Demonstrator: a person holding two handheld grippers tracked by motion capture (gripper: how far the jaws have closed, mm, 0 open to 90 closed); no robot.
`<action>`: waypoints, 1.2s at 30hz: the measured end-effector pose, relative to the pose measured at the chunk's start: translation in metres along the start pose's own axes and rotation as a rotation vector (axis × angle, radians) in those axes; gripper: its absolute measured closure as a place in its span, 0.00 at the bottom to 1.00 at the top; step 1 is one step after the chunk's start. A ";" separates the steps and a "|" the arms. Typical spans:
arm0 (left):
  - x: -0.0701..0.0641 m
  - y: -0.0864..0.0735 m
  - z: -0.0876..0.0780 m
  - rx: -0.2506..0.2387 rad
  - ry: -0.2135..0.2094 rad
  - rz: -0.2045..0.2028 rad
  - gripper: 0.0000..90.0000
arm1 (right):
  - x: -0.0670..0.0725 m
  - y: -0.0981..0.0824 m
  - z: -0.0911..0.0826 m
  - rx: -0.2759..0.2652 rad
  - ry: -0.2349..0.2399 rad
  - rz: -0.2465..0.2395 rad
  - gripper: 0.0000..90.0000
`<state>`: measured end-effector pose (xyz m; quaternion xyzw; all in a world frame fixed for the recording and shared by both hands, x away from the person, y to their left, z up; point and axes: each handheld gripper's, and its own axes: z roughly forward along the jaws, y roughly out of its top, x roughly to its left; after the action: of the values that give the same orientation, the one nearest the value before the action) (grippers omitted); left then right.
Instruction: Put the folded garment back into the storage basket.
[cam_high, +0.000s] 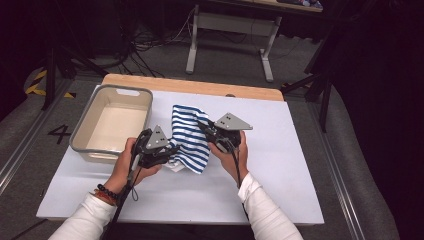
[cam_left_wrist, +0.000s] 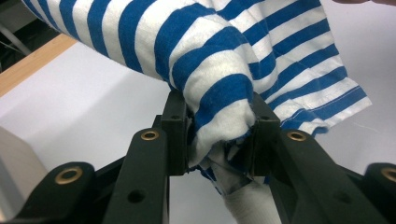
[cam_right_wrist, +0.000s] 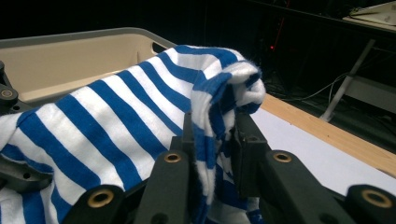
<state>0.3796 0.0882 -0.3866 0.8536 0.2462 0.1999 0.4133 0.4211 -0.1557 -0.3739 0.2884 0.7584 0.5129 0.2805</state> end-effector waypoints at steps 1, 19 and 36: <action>0.002 0.000 -0.002 -0.001 0.001 -0.004 0.75 | 0.000 0.000 0.000 0.000 0.000 0.000 0.86; 0.036 -0.003 -0.035 -0.013 0.066 -0.057 0.75 | 0.013 0.035 0.034 -0.029 0.047 -0.003 0.86; 0.070 -0.015 -0.068 0.010 0.138 -0.097 0.75 | 0.035 0.057 0.075 -0.044 0.084 0.016 0.86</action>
<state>0.3949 0.1788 -0.3498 0.8270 0.3160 0.2366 0.4004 0.4599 -0.0663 -0.3483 0.2665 0.7556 0.5434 0.2505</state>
